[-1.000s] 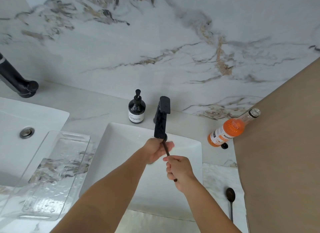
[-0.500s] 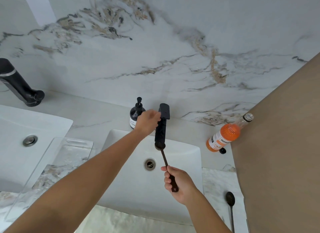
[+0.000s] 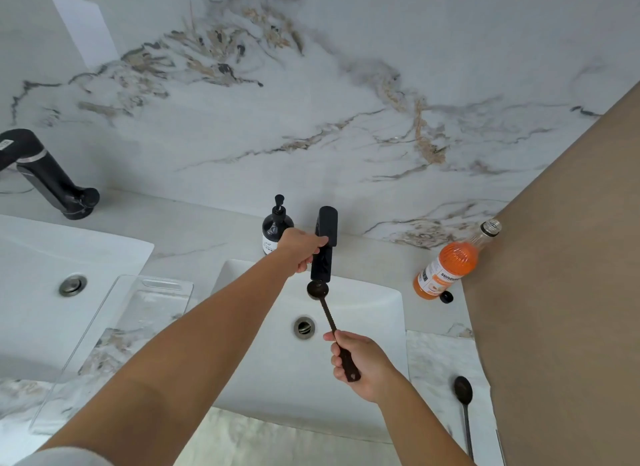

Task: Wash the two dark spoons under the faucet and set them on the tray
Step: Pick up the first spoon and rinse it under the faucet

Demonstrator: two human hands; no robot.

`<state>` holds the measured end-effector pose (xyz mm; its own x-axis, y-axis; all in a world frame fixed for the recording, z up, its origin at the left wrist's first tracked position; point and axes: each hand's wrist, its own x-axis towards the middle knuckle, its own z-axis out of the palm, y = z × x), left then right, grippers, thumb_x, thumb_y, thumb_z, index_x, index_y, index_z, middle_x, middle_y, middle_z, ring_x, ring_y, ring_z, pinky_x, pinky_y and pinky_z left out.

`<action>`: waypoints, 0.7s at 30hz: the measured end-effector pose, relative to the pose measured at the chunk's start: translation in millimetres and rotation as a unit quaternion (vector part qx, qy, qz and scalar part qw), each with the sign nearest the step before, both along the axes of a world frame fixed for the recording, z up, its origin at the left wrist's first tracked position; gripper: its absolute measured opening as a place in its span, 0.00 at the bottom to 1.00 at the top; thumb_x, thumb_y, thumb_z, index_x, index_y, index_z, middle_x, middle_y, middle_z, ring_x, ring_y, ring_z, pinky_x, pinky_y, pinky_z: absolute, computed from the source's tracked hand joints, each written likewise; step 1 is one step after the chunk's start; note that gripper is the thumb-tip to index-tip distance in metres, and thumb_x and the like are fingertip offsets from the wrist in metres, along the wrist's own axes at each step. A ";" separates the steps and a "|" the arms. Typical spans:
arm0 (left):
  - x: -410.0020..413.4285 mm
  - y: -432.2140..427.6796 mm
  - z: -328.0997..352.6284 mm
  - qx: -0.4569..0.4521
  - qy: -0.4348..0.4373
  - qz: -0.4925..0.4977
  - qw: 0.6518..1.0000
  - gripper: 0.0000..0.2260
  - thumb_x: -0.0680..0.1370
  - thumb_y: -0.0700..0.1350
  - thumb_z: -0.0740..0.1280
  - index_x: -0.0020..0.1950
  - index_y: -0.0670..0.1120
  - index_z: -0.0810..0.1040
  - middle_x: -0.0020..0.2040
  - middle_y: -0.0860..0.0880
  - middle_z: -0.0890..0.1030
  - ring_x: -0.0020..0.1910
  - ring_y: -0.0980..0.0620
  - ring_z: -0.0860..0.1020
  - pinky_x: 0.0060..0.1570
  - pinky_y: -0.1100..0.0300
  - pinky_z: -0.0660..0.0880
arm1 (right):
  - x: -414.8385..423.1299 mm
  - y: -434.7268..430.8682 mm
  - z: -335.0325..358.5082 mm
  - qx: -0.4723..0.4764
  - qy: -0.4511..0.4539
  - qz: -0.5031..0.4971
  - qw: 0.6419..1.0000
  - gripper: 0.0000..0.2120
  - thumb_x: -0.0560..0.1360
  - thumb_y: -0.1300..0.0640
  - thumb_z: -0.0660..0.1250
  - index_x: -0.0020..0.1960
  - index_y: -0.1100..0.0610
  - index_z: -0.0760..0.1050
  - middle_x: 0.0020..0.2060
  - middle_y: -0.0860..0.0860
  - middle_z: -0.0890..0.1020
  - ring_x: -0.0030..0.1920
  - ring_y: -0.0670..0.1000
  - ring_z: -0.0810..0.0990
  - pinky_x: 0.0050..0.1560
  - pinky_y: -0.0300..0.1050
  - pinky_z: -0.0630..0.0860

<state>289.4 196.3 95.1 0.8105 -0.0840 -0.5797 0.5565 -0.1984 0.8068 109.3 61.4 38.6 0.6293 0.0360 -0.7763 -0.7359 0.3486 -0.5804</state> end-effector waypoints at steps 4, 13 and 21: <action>-22.1 17.2 -26.3 -0.028 -0.057 0.094 0.994 0.11 0.78 0.51 0.65 0.43 0.44 0.78 0.38 0.48 0.77 0.30 0.51 0.70 0.31 0.60 0.68 | -16.1 -4.0 -6.8 -0.030 0.004 0.039 0.999 0.11 0.81 0.59 0.61 0.51 0.64 0.80 0.30 0.53 0.74 0.28 0.50 0.71 0.27 0.43 0.65; -112.3 46.1 -106.9 -0.148 0.207 0.104 0.962 0.27 0.81 0.63 0.56 0.57 0.41 0.80 0.50 0.43 0.84 0.45 0.43 0.82 0.42 0.54 0.78 | -55.2 22.8 -20.0 -0.029 -0.031 0.041 0.998 0.12 0.81 0.60 0.62 0.46 0.64 0.81 0.29 0.55 0.76 0.28 0.53 0.70 0.28 0.44 0.67; -123.7 31.0 -99.6 -0.397 0.267 0.152 0.865 0.27 0.80 0.63 0.57 0.52 0.38 0.77 0.48 0.41 0.82 0.50 0.42 0.79 0.49 0.52 0.77 | -61.5 34.1 -13.4 -0.156 -0.069 0.089 0.981 0.12 0.80 0.61 0.61 0.45 0.61 0.82 0.27 0.53 0.75 0.26 0.53 0.69 0.27 0.42 0.67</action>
